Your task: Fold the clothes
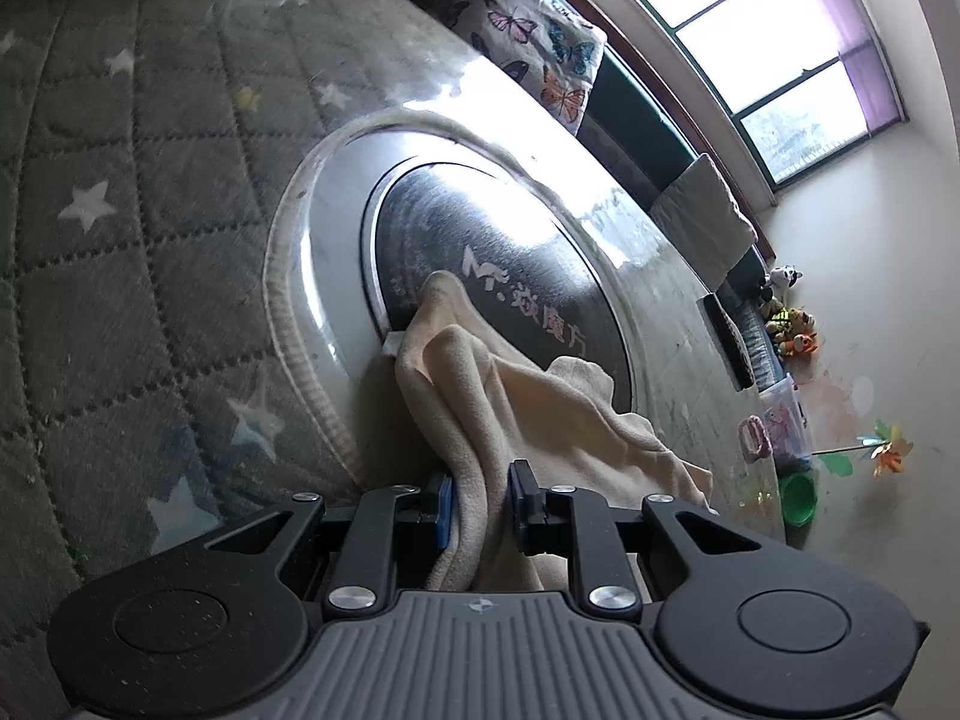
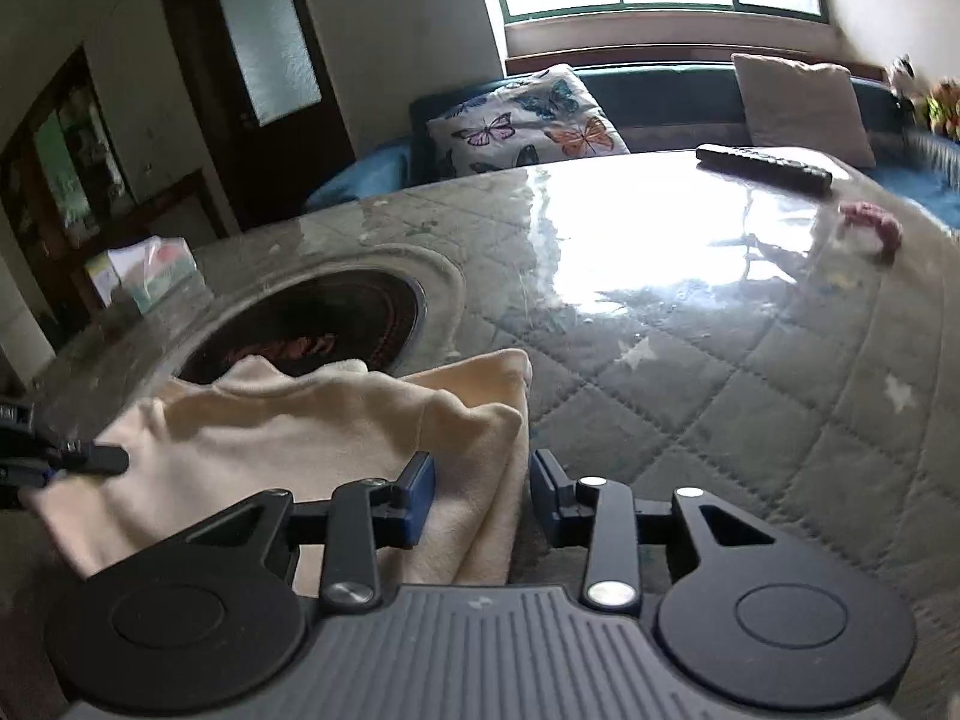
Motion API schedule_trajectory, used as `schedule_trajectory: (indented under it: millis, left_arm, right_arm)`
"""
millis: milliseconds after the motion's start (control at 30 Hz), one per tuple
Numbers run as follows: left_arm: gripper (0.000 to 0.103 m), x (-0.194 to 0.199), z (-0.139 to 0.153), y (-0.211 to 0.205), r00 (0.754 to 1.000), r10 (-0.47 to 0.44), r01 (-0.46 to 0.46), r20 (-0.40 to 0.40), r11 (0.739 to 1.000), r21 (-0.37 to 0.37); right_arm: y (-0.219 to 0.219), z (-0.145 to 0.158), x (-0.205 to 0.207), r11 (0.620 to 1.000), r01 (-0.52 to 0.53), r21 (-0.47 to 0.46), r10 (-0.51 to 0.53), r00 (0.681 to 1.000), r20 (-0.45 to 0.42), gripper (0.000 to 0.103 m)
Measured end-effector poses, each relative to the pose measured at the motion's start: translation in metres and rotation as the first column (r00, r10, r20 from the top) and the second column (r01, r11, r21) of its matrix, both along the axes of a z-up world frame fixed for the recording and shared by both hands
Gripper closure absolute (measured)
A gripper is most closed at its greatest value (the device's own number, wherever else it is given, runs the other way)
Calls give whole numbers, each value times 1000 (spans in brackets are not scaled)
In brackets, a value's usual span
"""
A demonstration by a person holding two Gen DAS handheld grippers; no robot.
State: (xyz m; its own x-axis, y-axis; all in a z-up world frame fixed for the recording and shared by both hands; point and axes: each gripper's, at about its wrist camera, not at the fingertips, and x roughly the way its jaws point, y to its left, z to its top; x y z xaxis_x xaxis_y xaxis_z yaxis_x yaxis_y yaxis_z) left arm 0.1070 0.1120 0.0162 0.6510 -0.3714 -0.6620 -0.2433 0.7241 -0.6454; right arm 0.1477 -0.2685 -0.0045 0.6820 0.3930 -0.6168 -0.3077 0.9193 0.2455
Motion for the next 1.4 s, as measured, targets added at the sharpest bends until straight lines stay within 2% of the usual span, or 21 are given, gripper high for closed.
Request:
schedule_trajectory:
  millis: [33, 67, 133, 400, 700, 1067, 1400]
  left_arm:
    - [83, 0, 4, -3, 1000, -7, 7, 12, 1000, 15]
    - [84, 0, 8, -6, 1000, -16, 15, 24, 999, 31]
    - [85, 0, 18, -14, 998, -31, 28, 50, 997, 75]
    - [87, 8, 58, -64, 981, -137, 103, 135, 966, 236]
    - [88, 20, 76, -152, 942, -288, 204, 171, 899, 388]
    - [88, 24, 85, -216, 897, -404, 298, 179, 852, 431]
    - [88, 23, 100, -246, 865, -454, 310, 214, 818, 485]
  right_arm:
    - [-1, 1, 0, 1000, 2, 10, -2, 1000, -2, 83]
    - [-1, 1, 0, 1000, 2, 22, -2, 1000, -6, 89]
    - [-3, 3, -2, 999, 5, 38, -5, 1000, -8, 94]
    - [-23, 30, -28, 994, 40, 104, -47, 997, 65, 96]
    - [-67, 57, -50, 986, 149, 81, -159, 979, 131, 96]
    - [-118, 74, -67, 965, 256, 62, -263, 948, 178, 96]
    - [-144, 77, -75, 947, 314, 72, -322, 925, 200, 96]
